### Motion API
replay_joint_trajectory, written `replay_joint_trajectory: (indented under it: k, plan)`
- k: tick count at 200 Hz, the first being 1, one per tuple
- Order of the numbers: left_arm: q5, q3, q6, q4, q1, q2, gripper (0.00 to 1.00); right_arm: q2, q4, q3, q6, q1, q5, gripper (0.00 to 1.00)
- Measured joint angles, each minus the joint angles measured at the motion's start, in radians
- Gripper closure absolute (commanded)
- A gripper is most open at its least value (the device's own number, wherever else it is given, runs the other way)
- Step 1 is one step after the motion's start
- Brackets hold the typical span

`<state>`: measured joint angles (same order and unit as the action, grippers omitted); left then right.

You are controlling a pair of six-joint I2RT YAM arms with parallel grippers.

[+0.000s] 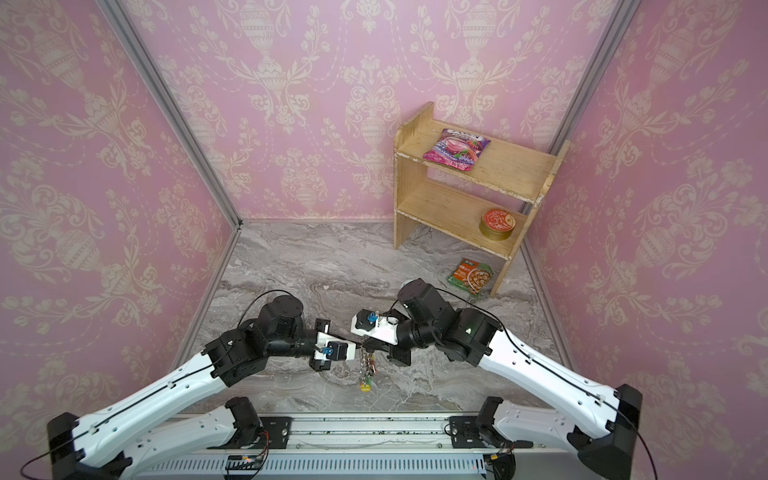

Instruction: Put the keys on the keyring

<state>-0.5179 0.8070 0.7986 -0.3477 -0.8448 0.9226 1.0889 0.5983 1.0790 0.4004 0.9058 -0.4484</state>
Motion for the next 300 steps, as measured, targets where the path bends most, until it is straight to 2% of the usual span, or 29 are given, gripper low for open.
replay_joint_trajectory:
  k: [117,178,246,300]
  plan:
    - [-0.012,0.016,-0.025,-0.039,0.004,0.013,1.0,0.001,0.02,0.005,0.018,0.006,-0.014,1.0]
    - [-0.011,0.023,-0.033,-0.035,0.013,0.019,1.0,0.02,0.047,0.011,0.019,0.027,-0.079,1.0]
    - [-0.011,0.026,-0.034,-0.033,0.013,0.023,1.0,-0.034,0.026,0.009,0.018,0.031,0.078,1.0]
    - [-0.012,0.035,-0.034,-0.035,0.013,0.029,1.0,-0.029,0.001,0.008,0.015,0.031,0.109,1.0]
